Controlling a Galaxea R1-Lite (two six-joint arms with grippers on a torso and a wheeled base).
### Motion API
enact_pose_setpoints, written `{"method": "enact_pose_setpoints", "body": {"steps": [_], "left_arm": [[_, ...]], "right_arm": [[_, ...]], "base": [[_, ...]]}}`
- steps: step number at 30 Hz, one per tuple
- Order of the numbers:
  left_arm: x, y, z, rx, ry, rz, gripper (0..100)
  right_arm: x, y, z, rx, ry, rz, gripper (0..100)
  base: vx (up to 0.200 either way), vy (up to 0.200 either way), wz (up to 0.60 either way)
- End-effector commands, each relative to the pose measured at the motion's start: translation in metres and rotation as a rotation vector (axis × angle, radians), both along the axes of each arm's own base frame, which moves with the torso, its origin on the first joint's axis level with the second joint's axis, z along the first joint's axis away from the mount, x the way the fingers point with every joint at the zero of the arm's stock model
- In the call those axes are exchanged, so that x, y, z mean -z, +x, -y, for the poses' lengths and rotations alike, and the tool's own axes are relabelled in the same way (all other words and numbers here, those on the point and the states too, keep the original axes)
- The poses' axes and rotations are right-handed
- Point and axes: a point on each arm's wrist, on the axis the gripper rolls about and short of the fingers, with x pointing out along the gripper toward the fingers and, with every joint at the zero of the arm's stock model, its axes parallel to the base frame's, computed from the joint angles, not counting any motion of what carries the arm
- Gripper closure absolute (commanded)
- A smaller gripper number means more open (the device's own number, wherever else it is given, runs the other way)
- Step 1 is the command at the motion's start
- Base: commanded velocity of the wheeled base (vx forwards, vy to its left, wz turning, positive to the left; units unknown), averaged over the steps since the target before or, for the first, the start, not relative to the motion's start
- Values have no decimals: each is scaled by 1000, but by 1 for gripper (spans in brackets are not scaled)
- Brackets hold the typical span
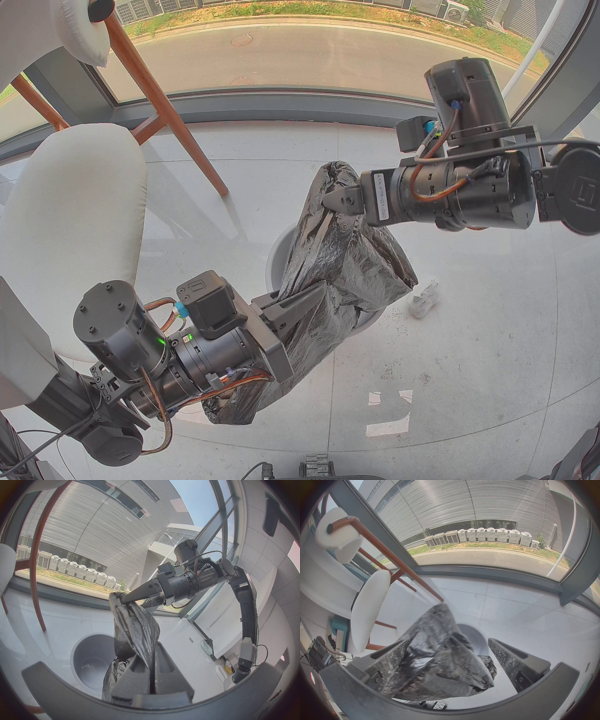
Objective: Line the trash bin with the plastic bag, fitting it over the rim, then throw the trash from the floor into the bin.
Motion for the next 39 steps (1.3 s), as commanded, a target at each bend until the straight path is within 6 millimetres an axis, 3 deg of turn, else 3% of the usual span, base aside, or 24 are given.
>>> {"method": "enact_pose_setpoints", "body": {"steps": [1,11,16,19,22,27,31,35,39], "left_arm": [[-4,1,0,-17,-27,10,100],[1,5,2,-25,-14,0,100],[-2,0,-3,-30,10,39,100],[-27,-6,-3,-6,-17,166,100],[-31,-1,6,22,43,249,100],[-21,13,22,106,226,335,100],[-20,12,34,161,269,361,100],[-20,11,35,179,307,351,100],[-36,13,33,177,385,366,100]], "right_arm": [[-17,-3,10,21,29,44,0],[-27,-26,26,38,-28,8,0],[-32,-41,14,27,-12,32,0],[-39,-47,11,43,-3,55,0],[-43,-50,15,43,8,64,0],[-54,-59,27,53,40,83,0],[-57,-64,29,56,65,87,0],[-62,-68,32,70,79,100,0],[-63,-70,34,94,86,104,0]], "base": [[0,0,0],[0,0,0],[0,0,0],[0,0,0],[0,0,0],[0,0,0],[0,0,0],[0,0,0],[0,0,0]]}}
